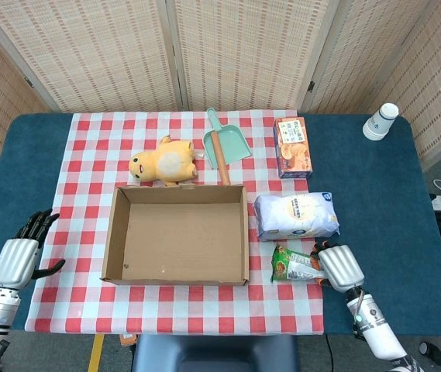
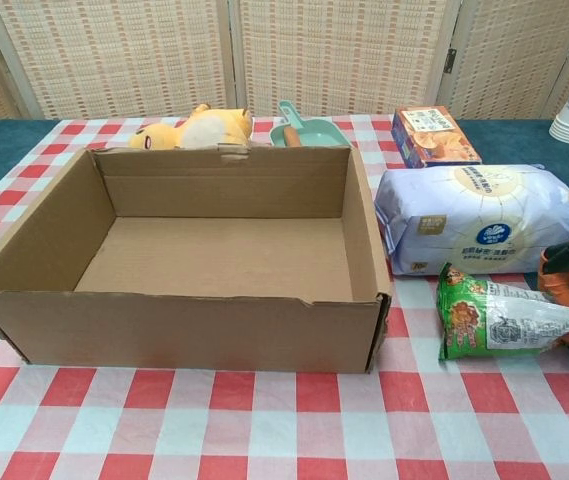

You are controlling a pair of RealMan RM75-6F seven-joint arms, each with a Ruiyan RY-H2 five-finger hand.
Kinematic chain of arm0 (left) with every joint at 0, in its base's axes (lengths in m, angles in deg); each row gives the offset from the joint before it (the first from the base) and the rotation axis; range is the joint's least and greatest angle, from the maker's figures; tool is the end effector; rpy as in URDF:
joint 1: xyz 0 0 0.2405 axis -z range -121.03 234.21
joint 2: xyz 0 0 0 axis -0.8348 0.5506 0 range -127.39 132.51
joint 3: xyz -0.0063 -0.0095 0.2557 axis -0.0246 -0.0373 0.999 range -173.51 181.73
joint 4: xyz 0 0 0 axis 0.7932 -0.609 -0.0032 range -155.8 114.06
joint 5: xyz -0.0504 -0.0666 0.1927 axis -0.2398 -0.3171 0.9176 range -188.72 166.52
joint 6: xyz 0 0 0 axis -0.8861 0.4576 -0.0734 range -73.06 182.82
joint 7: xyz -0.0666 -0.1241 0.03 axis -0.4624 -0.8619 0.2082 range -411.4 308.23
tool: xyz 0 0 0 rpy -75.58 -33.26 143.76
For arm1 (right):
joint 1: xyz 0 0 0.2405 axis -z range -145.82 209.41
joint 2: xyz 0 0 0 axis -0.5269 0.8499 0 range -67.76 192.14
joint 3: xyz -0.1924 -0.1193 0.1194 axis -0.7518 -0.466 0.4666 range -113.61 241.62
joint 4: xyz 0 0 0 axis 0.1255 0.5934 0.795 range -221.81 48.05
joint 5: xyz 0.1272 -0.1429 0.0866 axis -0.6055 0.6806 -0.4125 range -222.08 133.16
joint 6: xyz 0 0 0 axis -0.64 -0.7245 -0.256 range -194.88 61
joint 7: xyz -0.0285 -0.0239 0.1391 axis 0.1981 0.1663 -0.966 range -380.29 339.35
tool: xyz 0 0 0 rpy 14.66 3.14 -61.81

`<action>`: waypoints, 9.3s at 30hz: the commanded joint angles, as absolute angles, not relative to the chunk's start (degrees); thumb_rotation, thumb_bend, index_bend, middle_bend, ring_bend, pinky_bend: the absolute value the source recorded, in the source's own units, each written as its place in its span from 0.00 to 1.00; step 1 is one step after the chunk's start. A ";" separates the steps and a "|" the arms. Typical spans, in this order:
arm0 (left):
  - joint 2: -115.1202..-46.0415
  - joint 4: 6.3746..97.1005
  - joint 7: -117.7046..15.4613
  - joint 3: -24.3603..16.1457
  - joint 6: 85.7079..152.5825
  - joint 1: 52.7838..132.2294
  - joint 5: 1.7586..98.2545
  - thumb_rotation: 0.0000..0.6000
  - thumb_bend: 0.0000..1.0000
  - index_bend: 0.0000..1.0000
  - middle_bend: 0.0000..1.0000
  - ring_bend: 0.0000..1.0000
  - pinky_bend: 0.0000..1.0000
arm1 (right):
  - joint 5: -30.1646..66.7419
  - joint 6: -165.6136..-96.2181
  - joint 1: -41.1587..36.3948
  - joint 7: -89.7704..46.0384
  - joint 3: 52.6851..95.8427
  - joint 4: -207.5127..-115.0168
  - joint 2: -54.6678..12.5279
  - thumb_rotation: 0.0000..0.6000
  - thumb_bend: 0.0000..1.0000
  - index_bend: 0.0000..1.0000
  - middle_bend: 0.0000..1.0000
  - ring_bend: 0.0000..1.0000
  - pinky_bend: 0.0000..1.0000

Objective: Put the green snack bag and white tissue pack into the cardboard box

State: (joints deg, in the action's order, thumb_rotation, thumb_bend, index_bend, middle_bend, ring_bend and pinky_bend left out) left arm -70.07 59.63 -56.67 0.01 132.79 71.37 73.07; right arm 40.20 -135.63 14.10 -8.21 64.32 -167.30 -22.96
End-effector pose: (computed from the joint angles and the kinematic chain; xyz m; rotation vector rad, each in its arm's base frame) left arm -0.3104 0.2438 0.1193 -1.4817 -0.9141 -0.9736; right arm -0.2758 -0.2297 0.0119 1.7602 -0.9257 0.8102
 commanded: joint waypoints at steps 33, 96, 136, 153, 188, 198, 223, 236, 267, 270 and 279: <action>-70.15 59.63 -56.26 -0.08 132.94 71.37 73.12 1.00 0.19 0.10 0.03 0.00 0.23 | 48.13 -145.76 15.64 -0.76 64.90 -181.06 -15.14 1.00 0.32 0.93 0.63 0.62 0.79; -70.06 58.43 -58.03 -0.88 132.76 71.26 71.97 1.00 0.19 0.10 0.03 0.00 0.23 | 15.65 -119.92 -22.66 20.22 84.65 -185.52 -22.42 1.00 0.00 0.03 0.10 0.00 0.07; -70.43 58.19 -57.13 -1.11 132.17 71.44 71.19 1.00 0.19 0.12 0.03 0.00 0.23 | 12.82 -115.17 -8.81 1.69 71.47 -179.38 -3.28 1.00 0.00 0.00 0.09 0.00 0.07; -70.90 57.77 -56.54 -1.07 131.65 71.70 71.03 1.00 0.19 0.12 0.03 0.00 0.23 | 18.75 -112.15 -9.55 -8.18 71.27 -173.27 -9.17 1.00 0.00 0.00 0.05 0.00 0.02; -70.96 57.50 -56.97 -1.20 131.90 71.59 70.94 1.00 0.19 0.12 0.03 0.00 0.23 | 23.81 -114.99 -9.00 -13.02 71.27 -166.42 -14.72 1.00 0.00 0.63 0.44 0.47 0.67; -71.03 57.47 -56.90 -1.19 131.73 71.67 70.90 1.00 0.19 0.12 0.03 0.00 0.23 | 23.64 -120.39 -8.49 -7.58 74.80 -178.82 -3.74 1.00 0.00 0.64 0.45 0.47 0.67; -71.43 57.45 -55.70 -1.21 132.11 71.65 70.96 1.00 0.19 0.12 0.03 0.00 0.23 | 9.29 -121.17 -30.17 8.12 85.50 -192.60 -16.54 1.00 0.00 0.67 0.48 0.50 0.69; -71.22 57.27 -56.67 -1.49 132.39 71.51 70.81 1.00 0.19 0.12 0.03 0.00 0.23 | 8.17 -120.78 -34.38 9.38 81.83 -185.57 -27.58 1.00 0.00 0.66 0.48 0.50 0.69; -71.44 56.45 -57.18 -1.50 131.25 71.86 70.33 1.00 0.19 0.12 0.03 0.00 0.23 | 12.57 -136.64 -24.52 14.22 78.98 -198.30 -6.72 1.00 0.00 0.00 0.00 0.00 0.00; -71.66 56.48 -56.54 -1.33 131.07 71.92 70.36 1.00 0.19 0.12 0.03 0.00 0.23 | 12.42 -136.75 -19.88 9.30 77.63 -200.59 -1.08 1.00 0.00 0.00 0.00 0.00 0.00; -72.00 56.50 -55.58 -1.25 131.01 71.97 70.29 1.00 0.19 0.12 0.03 0.00 0.23 | 20.55 -139.33 -5.20 -1.47 68.66 -198.35 10.20 1.00 0.00 0.00 0.00 0.00 0.00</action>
